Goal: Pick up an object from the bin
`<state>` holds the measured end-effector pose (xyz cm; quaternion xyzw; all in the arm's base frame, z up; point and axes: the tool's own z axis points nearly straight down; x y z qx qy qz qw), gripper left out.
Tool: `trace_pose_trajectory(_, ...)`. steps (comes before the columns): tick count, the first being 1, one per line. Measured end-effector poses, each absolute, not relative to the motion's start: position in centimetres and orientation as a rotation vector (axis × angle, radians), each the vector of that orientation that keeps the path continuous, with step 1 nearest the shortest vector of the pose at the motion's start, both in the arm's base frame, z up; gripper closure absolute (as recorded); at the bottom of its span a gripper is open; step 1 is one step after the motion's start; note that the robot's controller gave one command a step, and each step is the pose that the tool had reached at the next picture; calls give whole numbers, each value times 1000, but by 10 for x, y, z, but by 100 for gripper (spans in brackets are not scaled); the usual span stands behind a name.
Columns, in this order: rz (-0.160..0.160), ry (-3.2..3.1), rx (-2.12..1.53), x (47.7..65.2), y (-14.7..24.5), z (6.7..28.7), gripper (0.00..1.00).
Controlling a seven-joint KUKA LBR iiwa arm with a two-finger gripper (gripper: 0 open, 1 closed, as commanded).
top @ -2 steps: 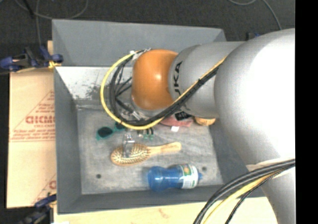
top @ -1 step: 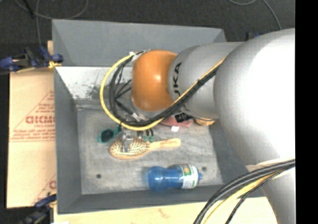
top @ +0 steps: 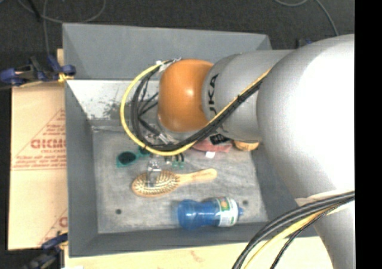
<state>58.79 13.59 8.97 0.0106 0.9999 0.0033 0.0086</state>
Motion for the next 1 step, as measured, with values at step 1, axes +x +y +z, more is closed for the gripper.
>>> trace_pose_trajectory(1,10,3126,33,587,136,89,0)
